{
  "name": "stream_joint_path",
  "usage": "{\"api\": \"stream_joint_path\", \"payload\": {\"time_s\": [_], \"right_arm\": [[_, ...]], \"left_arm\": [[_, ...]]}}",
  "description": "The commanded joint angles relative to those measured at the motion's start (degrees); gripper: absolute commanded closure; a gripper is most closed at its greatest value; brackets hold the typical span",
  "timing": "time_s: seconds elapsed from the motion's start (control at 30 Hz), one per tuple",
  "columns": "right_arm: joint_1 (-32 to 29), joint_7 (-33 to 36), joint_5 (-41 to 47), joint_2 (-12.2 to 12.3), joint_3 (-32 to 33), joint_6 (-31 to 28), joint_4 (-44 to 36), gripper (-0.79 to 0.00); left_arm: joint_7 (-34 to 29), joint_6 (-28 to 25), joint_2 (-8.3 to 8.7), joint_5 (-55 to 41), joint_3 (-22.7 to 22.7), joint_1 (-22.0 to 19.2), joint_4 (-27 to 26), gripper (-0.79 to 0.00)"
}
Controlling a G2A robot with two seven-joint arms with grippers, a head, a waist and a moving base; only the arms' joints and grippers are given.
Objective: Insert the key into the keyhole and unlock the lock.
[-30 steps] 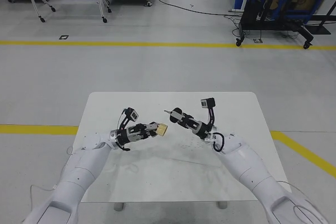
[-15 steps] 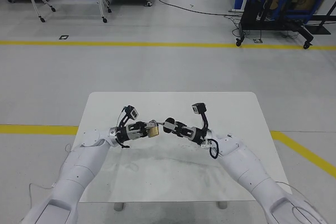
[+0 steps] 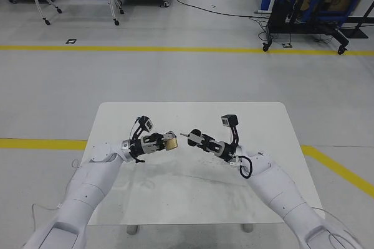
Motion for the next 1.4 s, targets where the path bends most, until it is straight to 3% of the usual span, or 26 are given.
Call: {"api": "stream_joint_path", "payload": {"time_s": [0.0,0.2,0.4,1.03,1.17,1.37], "right_arm": [[0.0,0.0,0.0,0.0,0.0,0.0,0.0,0.000],[-2.9,-3.1,5.9,0.2,1.8,2.7,-2.5,0.000],[-6.6,-3.6,8.4,1.2,4.8,10.1,-4.1,0.000],[-8.1,-4.4,8.1,1.6,6.1,11.1,-5.4,0.000],[-9.0,-5.7,12.3,1.3,5.7,20.0,-7.7,0.000],[-10.5,-7.2,16.9,0.6,4.6,26.1,-8.2,0.000]], "left_arm": [[2.5,3.4,0.00,0.6,0.3,1.0,-0.8,0.000],[10.0,19.6,-0.30,-2.7,0.5,2.0,-3.9,0.000],[15.9,29.7,-1.31,-2.8,2.5,-0.5,-5.0,0.000],[16.8,29.4,-1.71,-3.7,2.8,-0.6,-5.4,0.000],[23.1,29.2,-1.90,-0.4,3.3,-0.7,-5.7,0.000],[25.6,29.0,-2.06,-0.5,2.4,-1.4,-5.4,0.000]]}}
